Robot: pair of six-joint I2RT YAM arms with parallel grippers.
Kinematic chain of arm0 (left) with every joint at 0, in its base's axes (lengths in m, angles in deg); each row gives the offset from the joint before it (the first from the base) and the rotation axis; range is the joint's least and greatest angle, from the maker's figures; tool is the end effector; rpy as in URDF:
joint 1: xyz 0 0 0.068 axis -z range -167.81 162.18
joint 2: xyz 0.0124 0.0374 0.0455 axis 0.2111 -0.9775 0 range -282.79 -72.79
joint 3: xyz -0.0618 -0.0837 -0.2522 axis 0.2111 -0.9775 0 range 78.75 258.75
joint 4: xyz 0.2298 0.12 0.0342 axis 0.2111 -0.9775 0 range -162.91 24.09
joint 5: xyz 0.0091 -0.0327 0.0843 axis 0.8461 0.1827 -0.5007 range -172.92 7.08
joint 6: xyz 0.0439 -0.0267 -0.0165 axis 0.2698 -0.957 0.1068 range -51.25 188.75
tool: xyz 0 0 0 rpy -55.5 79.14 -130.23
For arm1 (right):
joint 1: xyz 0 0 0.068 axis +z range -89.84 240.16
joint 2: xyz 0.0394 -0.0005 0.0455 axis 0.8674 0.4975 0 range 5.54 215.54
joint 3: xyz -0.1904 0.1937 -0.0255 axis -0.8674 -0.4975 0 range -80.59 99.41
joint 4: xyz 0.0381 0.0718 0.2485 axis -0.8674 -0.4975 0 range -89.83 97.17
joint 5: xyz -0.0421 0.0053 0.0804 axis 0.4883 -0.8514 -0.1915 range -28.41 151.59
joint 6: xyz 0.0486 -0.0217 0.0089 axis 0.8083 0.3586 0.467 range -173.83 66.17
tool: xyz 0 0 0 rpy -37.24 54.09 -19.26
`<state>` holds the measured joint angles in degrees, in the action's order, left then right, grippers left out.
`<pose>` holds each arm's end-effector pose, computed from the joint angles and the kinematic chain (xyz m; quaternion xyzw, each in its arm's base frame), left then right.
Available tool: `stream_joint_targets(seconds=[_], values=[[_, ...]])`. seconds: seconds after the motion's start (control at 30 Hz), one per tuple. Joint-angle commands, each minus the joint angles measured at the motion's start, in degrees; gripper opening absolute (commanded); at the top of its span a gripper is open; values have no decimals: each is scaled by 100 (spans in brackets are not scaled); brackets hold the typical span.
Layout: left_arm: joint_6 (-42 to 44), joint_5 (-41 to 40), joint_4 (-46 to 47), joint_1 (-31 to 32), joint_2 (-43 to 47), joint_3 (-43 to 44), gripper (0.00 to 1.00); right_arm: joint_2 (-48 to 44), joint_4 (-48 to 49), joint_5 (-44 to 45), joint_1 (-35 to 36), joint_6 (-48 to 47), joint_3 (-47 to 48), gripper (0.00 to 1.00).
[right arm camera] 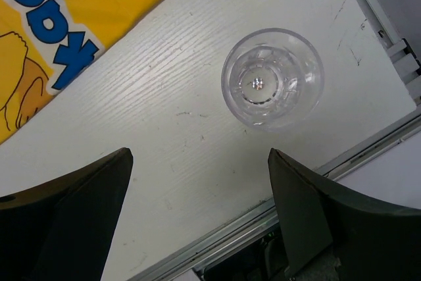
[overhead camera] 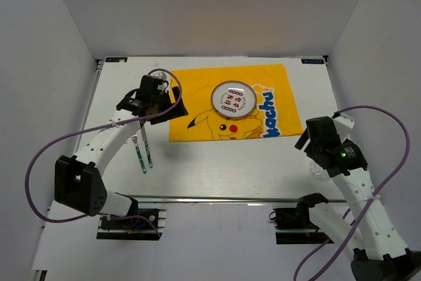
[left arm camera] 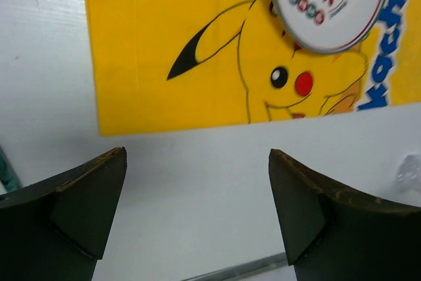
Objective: Set the dinner table for one person
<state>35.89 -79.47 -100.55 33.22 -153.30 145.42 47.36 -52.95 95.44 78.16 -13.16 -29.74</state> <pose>0.2805 -0.1101 0.2915 -0.0857 0.9308 -0.1856 0.3031 0.1211 0.0185 0.3066 0.2724 0.8654 -0.0832 0.4123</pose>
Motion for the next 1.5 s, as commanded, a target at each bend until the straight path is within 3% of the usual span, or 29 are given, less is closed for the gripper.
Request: stream_joint_targets(seconds=[0.0, 0.23, 0.57, 0.73, 0.83, 0.93, 0.97, 1.03, 1.07, 1.13, 1.33, 1.47], values=[[684, 252, -421, -47, 246, -84, 98, 281, 316, 105, -129, 126, 66, 89], [939, 886, -281, -47, 553, -401, 98, 774, 1167, -140, -534, 22, -522, 89], [913, 1071, -123, -47, 738, -541, 98, 1117, 2390, -651, -1334, -515, -1076, 89], [922, 1079, -105, -47, 809, -585, 98, 1442, 3013, -1046, -1677, -569, -1455, 84], [931, 1123, -79, -47, 826, -603, 98, 1486, 3181, -1204, -1738, -560, -1604, 69], [913, 1159, -52, -47, 818, -594, 98, 1495, 3217, -1161, -1730, -586, -1622, 46], [913, 1176, -44, -47, 809, -594, 98, 1495, 3199, -1135, -1738, -586, -1613, 28], [904, 1229, -35, -47, 809, -594, 98, 1487, 3199, -1056, -1904, -612, -1605, 18], [904, 1238, -26, -47, 809, -594, 98, 1495, 3164, -1003, -1905, -604, -1578, 7], [896, 1255, -8, -47, 791, -603, 98, 1513, 3103, -994, -1914, -621, -1500, 0], [808, 1124, -35, -47, 765, -629, 98, 1644, 3015, -1037, -1879, -901, -816, 0], [562, 135, -254, -47, 852, -560, 98, 2381, 3129, -1249, -1835, -1262, 44, 0]])
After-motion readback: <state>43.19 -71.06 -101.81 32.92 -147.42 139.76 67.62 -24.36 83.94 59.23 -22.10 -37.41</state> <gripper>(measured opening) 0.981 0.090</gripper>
